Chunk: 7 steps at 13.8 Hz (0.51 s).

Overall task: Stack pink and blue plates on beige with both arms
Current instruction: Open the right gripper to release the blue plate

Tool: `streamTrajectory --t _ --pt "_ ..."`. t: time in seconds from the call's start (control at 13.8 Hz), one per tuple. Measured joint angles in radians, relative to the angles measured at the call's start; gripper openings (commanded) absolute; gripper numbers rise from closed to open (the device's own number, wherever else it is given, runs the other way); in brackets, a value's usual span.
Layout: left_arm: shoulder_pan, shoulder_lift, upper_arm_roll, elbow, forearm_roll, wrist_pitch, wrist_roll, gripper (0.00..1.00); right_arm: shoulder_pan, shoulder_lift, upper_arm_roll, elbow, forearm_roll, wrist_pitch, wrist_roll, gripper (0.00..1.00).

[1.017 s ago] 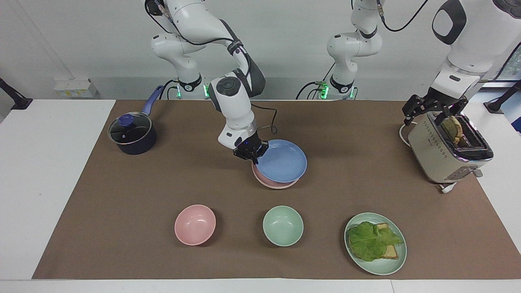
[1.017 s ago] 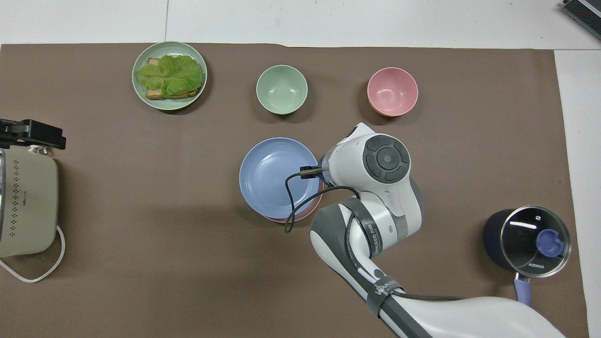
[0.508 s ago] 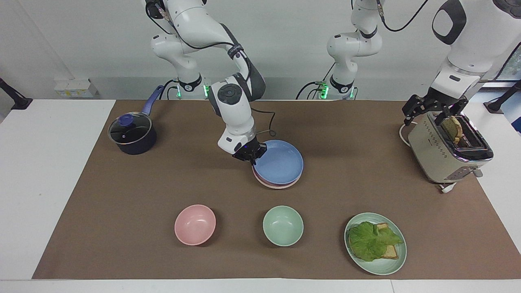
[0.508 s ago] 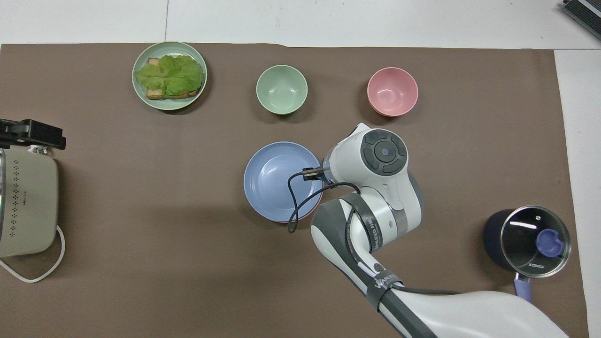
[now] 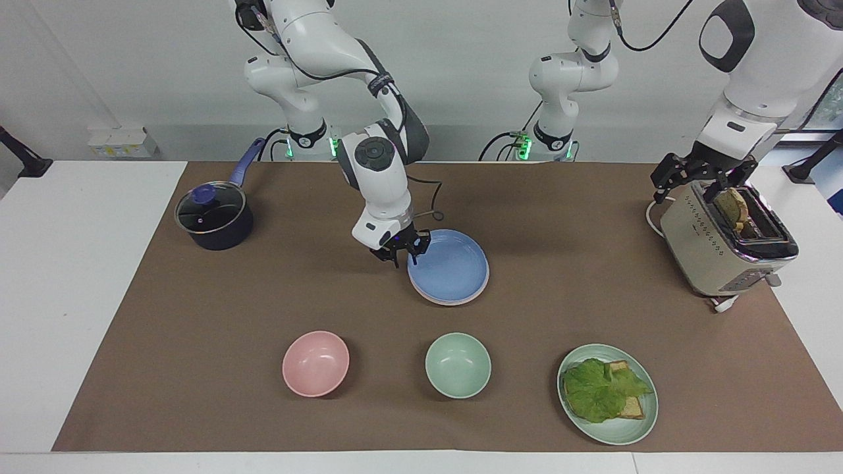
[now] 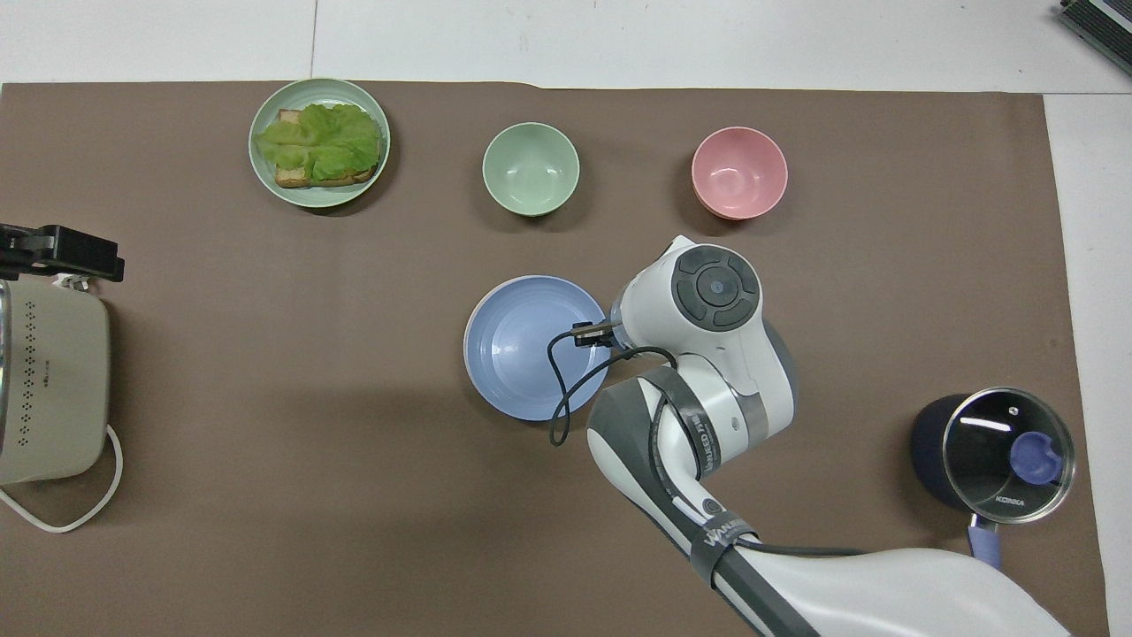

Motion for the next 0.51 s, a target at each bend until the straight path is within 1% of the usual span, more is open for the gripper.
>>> streamTrajectory --t 0.07,0.36,0.51 --pt "0.0 0.0 0.0 0.0 0.0 0.0 0.0 1.0 0.0 0.0 0.0 0.001 0.0 -0.002 0.003 0.81" --pt "0.0 0.0 0.0 0.0 0.0 0.0 0.0 1.0 -0.006 -0.01 -0.005 0.01 -0.001 -0.002 0.051 0.83" --pt "0.0 0.0 0.0 0.0 0.0 0.0 0.0 1.0 -0.046 -0.046 -0.008 0.012 -0.001 -0.008 0.063 0.89"
